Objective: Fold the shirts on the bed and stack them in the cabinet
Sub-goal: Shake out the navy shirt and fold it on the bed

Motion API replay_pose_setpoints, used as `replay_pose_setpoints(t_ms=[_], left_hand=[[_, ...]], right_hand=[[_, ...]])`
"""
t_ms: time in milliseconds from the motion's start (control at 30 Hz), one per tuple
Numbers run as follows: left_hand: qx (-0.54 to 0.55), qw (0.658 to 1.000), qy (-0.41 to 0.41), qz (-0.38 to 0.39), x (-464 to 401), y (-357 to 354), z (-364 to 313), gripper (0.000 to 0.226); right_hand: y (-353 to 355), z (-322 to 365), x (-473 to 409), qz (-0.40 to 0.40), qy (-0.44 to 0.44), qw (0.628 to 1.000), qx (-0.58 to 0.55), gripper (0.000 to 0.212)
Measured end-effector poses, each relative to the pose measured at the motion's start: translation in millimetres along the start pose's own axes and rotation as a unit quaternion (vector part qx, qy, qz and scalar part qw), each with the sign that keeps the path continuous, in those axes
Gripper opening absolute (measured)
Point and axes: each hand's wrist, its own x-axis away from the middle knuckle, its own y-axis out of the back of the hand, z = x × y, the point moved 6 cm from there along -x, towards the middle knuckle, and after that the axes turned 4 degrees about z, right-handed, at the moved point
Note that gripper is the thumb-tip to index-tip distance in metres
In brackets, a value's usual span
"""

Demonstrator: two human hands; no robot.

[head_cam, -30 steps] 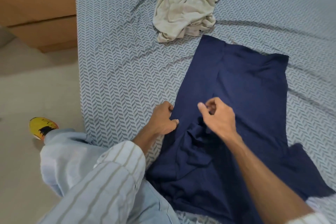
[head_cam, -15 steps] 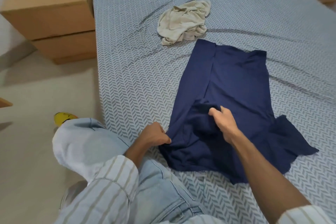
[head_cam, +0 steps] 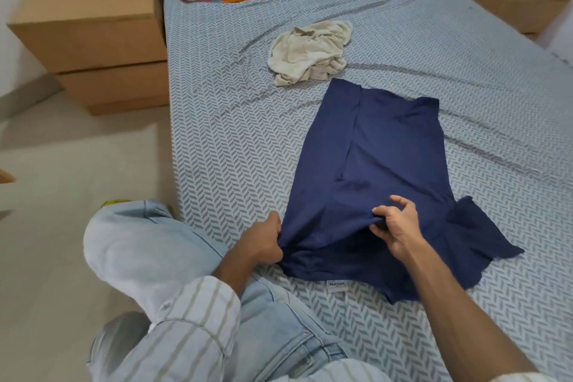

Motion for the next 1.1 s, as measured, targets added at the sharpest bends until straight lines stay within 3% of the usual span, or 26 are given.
replay_pose_setpoints(t_ms=[267,400,500,700,867,1033,1100], left_hand=[[-0.091,0.995,0.009,0.03,-6,-8,-5,0.037],[-0.144,0.989,-0.04,-0.016,-12,-7,-22,0.039],[-0.164,0.986,-0.041,-0.007,-18,-9,-31,0.037],[-0.205,0.978,-0.038,0.02,-17,-14,-27,0.045],[-0.254,0.965,-0.033,0.048,-14,-18,-34,0.06],[-0.257,0.963,-0.026,0.082,-10,-18,-31,0.063],[-0.255,0.965,-0.041,0.054,-14,-15,-36,0.057]], right_hand=[[30,-8,-9,-0.009,0.021,0.983,0.181,0.059],[29,-15,-1,0.023,-0.012,0.994,0.11,0.084],[16,-30,3,0.056,-0.032,0.996,0.066,0.099],[35,-9,-23,0.003,-0.002,1.0,-0.023,0.094],[37,-6,-31,0.046,0.044,0.984,0.168,0.093],[43,-9,-29,0.023,0.077,0.964,0.252,0.08],[63,2,-27,-0.031,0.114,0.951,0.287,0.069]])
